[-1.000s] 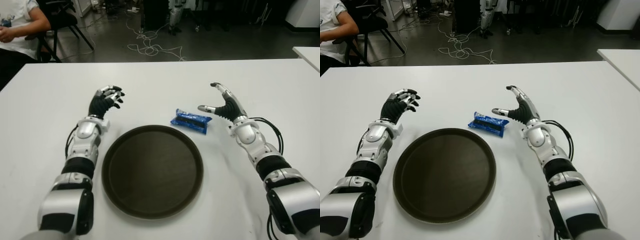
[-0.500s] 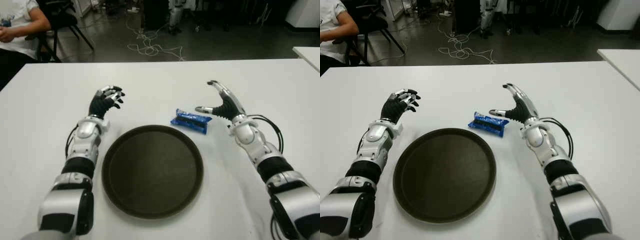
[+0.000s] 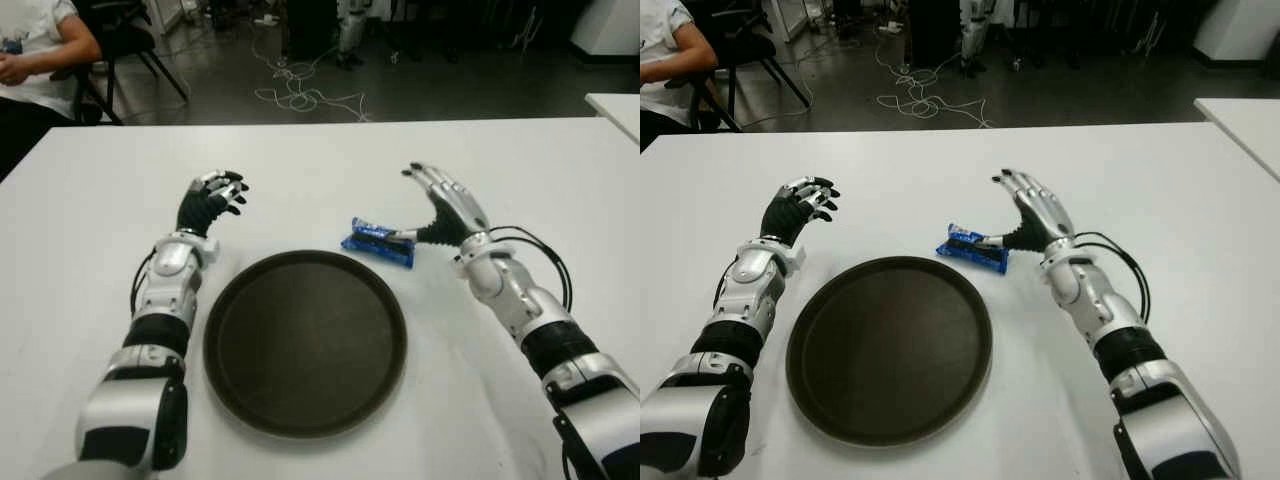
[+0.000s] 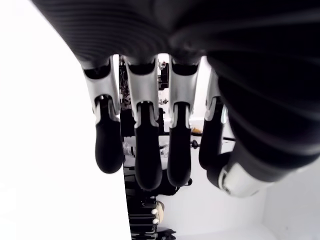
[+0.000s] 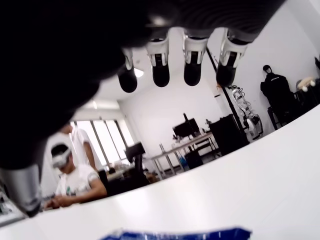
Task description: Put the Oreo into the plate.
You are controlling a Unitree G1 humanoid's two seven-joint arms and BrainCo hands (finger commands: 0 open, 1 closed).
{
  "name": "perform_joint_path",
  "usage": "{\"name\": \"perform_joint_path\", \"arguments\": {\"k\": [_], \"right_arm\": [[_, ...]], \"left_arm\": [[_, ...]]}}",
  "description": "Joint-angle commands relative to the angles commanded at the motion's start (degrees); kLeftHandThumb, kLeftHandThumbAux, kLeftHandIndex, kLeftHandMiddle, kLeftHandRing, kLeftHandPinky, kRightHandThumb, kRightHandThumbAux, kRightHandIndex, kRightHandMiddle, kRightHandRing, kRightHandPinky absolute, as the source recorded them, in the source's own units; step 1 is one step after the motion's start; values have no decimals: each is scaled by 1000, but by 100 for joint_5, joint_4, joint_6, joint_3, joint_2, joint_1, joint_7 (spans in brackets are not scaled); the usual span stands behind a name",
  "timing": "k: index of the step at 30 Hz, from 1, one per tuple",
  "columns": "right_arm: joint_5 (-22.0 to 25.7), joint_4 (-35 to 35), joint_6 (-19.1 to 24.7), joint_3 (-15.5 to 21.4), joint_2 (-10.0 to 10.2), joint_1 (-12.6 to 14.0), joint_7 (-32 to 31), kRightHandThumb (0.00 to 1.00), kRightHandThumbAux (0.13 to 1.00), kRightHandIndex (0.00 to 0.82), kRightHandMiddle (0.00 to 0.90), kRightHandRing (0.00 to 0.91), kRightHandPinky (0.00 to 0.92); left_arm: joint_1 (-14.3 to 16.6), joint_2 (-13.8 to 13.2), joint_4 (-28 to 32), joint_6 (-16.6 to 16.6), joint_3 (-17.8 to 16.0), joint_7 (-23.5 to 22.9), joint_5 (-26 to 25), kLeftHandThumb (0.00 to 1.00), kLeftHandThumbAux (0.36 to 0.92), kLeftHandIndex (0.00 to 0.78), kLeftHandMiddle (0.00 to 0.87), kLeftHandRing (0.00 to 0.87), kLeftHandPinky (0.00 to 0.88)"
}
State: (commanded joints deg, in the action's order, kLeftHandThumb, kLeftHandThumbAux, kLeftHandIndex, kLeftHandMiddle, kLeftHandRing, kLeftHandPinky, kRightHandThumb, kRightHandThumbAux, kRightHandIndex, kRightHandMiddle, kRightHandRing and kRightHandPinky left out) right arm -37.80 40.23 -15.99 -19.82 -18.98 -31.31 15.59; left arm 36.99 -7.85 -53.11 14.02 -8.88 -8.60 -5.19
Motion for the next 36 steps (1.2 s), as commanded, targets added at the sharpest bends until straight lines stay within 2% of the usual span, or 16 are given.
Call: {"name": "perform_joint_path", "arguments": {"k": [10, 19, 36], "right_arm": [[-32, -143, 224, -58, 18, 59, -69, 0, 570, 0, 3, 30, 89], [-41, -308, 395, -72, 34, 130, -139, 0, 574, 0, 7, 37, 100], [-207, -528, 554, -269, -75, 136, -382, 0, 606, 17, 37, 85, 153]], "left_arm": [[-22, -31, 9, 32, 7, -41, 3, 834, 672, 419, 466, 514, 593], [-24, -25, 24, -16, -14, -52, -26, 834, 672, 419, 467, 511, 565], [-31, -23, 44, -16, 7, -13, 11, 833, 673, 419, 465, 504, 557]]}}
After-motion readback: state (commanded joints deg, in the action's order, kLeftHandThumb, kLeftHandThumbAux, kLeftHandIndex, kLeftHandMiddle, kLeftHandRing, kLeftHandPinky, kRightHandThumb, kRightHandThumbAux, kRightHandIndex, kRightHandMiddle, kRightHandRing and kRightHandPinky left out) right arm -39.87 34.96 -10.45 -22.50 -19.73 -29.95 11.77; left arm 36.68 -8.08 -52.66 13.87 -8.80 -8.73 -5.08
